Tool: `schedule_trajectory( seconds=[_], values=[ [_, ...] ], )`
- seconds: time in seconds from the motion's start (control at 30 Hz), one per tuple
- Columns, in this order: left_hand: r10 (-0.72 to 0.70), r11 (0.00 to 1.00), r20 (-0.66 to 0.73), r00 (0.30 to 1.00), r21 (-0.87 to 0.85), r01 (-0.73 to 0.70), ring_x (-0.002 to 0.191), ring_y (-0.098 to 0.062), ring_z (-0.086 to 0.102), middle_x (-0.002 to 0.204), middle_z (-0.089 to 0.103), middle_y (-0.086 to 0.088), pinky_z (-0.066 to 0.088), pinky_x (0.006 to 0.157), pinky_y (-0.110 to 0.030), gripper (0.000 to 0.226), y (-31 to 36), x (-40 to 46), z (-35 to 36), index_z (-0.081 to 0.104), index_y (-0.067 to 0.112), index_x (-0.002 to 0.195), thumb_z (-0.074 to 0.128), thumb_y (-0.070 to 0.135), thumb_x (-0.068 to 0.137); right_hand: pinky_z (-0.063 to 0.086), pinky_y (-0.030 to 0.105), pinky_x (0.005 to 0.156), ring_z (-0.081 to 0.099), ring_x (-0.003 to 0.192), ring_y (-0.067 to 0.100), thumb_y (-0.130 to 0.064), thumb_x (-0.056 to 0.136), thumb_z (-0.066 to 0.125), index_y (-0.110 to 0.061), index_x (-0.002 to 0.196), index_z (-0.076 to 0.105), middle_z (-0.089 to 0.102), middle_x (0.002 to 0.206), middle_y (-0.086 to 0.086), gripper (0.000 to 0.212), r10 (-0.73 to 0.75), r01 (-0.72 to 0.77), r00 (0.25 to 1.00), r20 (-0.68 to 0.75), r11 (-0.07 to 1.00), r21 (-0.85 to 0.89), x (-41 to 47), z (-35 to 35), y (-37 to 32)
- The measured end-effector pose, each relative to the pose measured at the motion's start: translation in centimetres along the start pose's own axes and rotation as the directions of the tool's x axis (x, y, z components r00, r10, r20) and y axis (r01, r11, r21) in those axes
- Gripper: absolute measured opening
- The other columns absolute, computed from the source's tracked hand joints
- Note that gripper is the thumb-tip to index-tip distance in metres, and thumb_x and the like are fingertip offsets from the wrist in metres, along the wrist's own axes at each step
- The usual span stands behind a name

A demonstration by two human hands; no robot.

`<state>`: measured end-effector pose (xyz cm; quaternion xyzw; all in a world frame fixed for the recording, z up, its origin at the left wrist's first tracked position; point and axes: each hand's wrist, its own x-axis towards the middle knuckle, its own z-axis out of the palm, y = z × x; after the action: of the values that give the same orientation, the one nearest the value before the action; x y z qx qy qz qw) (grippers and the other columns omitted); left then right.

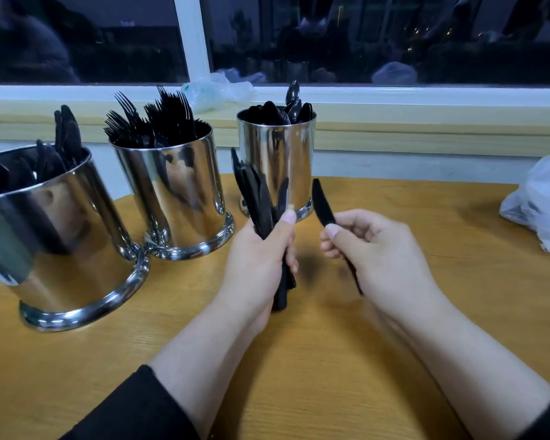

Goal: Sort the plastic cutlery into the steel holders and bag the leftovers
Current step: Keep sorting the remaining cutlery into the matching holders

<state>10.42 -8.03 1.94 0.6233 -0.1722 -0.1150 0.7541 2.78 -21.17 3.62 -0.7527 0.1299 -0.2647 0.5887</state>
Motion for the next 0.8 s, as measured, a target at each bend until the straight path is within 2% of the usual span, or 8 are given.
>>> schedule_trajectory(
  seconds=[0.07, 0.17, 0.27, 0.33, 0.47, 0.6, 0.7, 0.8],
  values=[
    [-0.001, 1.0, 0.03, 1.0, -0.007, 0.001, 0.06, -0.02, 0.045, 0.065, 0.048, -0.003, 0.041, 0.061, -0.036, 0.026, -0.1, 0.0, 0.1, 0.06, 0.013, 0.089, 0.065, 0.036, 0.1, 0.054, 0.018, 0.068, 0.071, 0.067, 0.009, -0.01, 0.094, 0.069, -0.012, 0.089, 0.076, 0.075, 0.077, 0.006, 0.009, 0.02, -0.021, 1.0, 0.024, 0.997, 0.07, -1.0, 1.4, -0.5],
    [-0.008, 0.999, 0.065, 0.998, -0.036, 0.01, 0.059, -0.016, 0.048, 0.065, 0.053, 0.001, 0.042, 0.056, -0.027, 0.023, 0.1, -0.2, 0.1, 0.061, 0.014, 0.089, 0.07, 0.033, 0.096, 0.041, 0.007, 0.056, 0.063, 0.058, 0.001, -0.012, 0.093, 0.07, -0.017, 0.072, 0.074, 0.069, 0.071, -0.001, 0.022, -0.041, 0.042, 0.999, 0.011, 0.993, -0.114, -1.5, 2.5, -0.5],
    [0.001, 0.998, 0.066, 0.998, -0.07, 0.004, 0.059, -0.01, 0.051, 0.065, 0.056, 0.007, 0.043, 0.056, -0.023, 0.016, 0.3, -0.5, 0.4, 0.064, 0.019, 0.084, 0.071, 0.027, 0.096, 0.038, 0.006, 0.063, 0.058, 0.072, 0.0, -0.009, 0.092, 0.069, -0.019, 0.072, 0.074, 0.061, 0.075, -0.012, 0.022, -0.284, 0.26, 0.959, -0.01, 0.893, -0.368, -1.5, 3.0, -0.3],
    [0.006, 0.995, 0.048, 0.999, -0.1, -0.001, 0.064, -0.012, 0.054, 0.068, 0.056, 0.002, 0.045, 0.06, -0.025, 0.024, 0.5, -0.5, 0.5, 0.059, 0.015, 0.078, 0.07, 0.025, 0.096, 0.037, 0.008, 0.064, 0.055, 0.074, 0.003, -0.008, 0.093, 0.063, -0.011, 0.075, 0.072, 0.055, 0.076, -0.012, 0.021, -0.386, 0.363, 0.922, 0.03, 0.836, -0.411, -1.5, 3.3, 0.3],
    [0.092, 0.996, -0.049, 0.995, -0.006, -0.093, 0.065, -0.014, 0.044, 0.068, 0.042, -0.002, 0.039, 0.064, -0.029, 0.036, 0.6, -0.3, 0.3, 0.045, 0.011, 0.073, 0.062, 0.024, 0.102, 0.042, 0.011, 0.069, 0.058, 0.081, 0.006, -0.007, 0.096, 0.06, -0.012, 0.092, 0.075, 0.062, 0.085, -0.007, 0.017, -0.435, 0.454, 0.89, 0.137, 0.814, -0.361, -1.6, 3.8, 0.7],
    [0.229, 0.973, -0.059, 0.972, 0.038, -0.227, 0.065, -0.02, 0.056, 0.063, 0.053, -0.002, 0.051, 0.077, -0.043, 0.042, 1.1, -0.3, -0.2, 0.055, 0.01, 0.064, 0.059, 0.023, 0.104, 0.043, 0.01, 0.077, 0.064, 0.097, 0.005, -0.014, 0.098, 0.063, -0.021, 0.099, 0.075, 0.069, 0.096, -0.014, 0.014, -0.407, 0.394, 0.913, -0.001, 0.885, -0.248, -1.5, 2.7, 0.2],
    [0.239, 0.968, 0.023, 0.971, 0.068, -0.24, 0.062, -0.026, 0.057, 0.056, 0.056, -0.005, 0.052, 0.075, -0.046, 0.035, 1.0, -0.6, -0.5, 0.062, 0.018, 0.063, 0.067, 0.028, 0.097, 0.045, 0.01, 0.078, 0.062, 0.102, 0.003, -0.027, 0.1, 0.058, -0.026, 0.108, 0.068, 0.066, 0.104, -0.013, 0.013, -0.385, 0.356, 0.918, -0.093, 0.906, -0.23, -1.3, 2.0, 0.0],
    [0.122, 0.972, 0.195, 0.973, 0.177, -0.157, 0.065, -0.02, 0.057, 0.064, 0.062, -0.012, 0.047, 0.067, -0.037, 0.02, 0.1, -1.0, -0.4, 0.071, 0.011, 0.079, 0.071, 0.027, 0.091, 0.051, 0.024, 0.089, 0.064, 0.108, 0.008, -0.042, 0.097, 0.052, -0.033, 0.125, 0.06, 0.067, 0.117, -0.014, 0.03, -0.335, 0.332, 0.942, -0.009, 0.935, -0.125, -1.5, 1.9, 0.1]
  ],
)
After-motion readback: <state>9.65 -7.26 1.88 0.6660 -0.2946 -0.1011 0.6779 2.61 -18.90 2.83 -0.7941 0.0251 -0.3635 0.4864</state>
